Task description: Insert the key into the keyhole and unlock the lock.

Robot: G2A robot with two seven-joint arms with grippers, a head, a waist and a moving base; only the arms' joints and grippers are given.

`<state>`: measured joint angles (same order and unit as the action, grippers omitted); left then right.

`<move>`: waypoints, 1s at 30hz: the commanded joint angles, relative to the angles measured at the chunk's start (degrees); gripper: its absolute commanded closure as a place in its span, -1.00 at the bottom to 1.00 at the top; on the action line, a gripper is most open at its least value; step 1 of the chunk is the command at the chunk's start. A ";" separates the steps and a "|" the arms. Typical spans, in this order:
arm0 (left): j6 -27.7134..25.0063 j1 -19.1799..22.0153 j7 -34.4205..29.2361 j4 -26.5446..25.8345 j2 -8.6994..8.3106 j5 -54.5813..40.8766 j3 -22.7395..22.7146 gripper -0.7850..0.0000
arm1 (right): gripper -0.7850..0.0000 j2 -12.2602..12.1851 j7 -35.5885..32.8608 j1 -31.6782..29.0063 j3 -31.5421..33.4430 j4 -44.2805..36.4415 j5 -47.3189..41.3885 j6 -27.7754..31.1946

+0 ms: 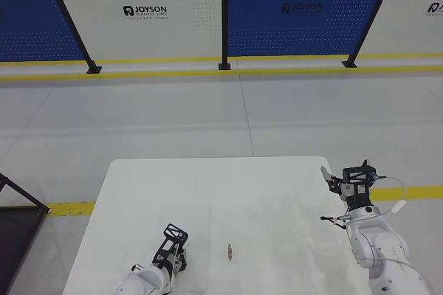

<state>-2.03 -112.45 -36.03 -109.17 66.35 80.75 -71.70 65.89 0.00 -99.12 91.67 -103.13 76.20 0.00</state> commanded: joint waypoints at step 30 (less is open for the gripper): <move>-1.38 -8.28 14.49 -9.16 -0.92 -3.92 -5.60 1.00 | -1.00 0.00 0.00 0.00 0.00 0.00 0.00 0.00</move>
<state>-2.77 -119.83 -23.84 -117.62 65.50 77.92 -76.58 65.89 0.00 -99.12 91.67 -103.13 76.20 0.00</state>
